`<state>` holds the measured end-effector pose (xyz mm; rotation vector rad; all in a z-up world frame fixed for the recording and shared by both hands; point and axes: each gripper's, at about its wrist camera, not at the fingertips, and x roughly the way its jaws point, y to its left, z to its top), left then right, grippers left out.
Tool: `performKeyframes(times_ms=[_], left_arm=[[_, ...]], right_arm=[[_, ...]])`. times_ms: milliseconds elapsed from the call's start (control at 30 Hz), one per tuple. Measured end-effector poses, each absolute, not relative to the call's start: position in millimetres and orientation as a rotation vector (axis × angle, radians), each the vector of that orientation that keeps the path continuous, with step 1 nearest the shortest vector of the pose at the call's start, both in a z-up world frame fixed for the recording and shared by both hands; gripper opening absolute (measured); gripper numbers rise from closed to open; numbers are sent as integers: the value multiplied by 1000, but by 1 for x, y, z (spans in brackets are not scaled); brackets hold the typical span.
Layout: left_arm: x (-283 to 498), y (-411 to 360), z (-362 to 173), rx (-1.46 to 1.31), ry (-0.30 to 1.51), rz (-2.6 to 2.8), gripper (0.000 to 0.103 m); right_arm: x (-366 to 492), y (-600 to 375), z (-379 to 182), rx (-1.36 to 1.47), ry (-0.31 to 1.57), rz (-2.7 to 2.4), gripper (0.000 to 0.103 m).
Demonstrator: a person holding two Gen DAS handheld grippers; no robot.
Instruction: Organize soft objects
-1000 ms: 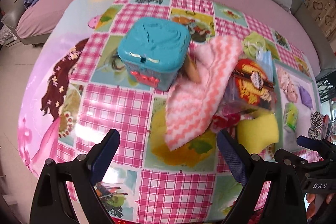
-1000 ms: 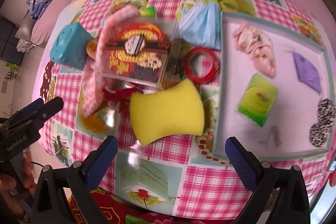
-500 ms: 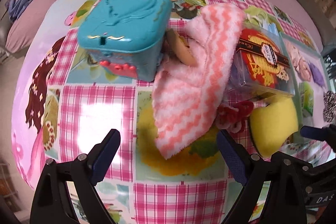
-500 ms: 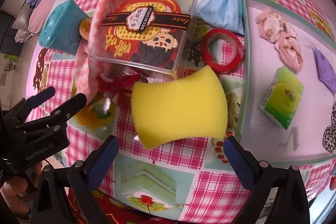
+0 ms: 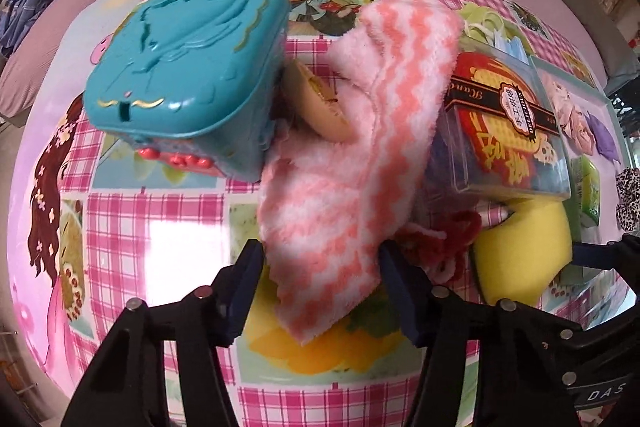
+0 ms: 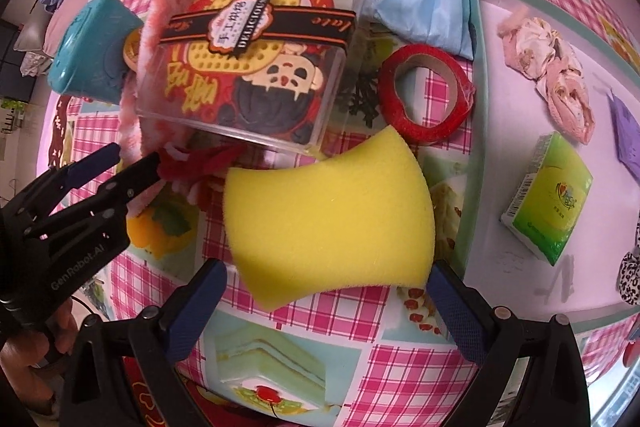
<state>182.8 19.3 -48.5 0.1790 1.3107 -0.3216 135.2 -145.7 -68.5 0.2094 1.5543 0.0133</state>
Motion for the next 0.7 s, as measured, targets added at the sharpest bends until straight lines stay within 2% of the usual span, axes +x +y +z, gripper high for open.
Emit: performKeyframes(times_ms=[33, 200, 300, 433, 467, 700], left_arm=[[184, 18, -50, 184, 1308, -328, 52], [192, 10, -56, 171, 1305, -334, 42], [196, 9, -59, 165, 1306, -335, 40], [192, 14, -56, 153, 1297, -351, 16], [193, 13, -56, 146, 1298, -355, 13], [188, 17, -46, 124, 1266, -356, 9]], right_arm=[[136, -146, -70, 210, 1556, 13, 101], [139, -149, -77, 202, 1561, 17, 101], [142, -148, -81, 191, 1564, 15, 101], [142, -138, -82, 160, 1567, 7, 101], [143, -136, -82, 152, 1568, 6, 101], [138, -128, -84, 123, 1565, -2, 95]])
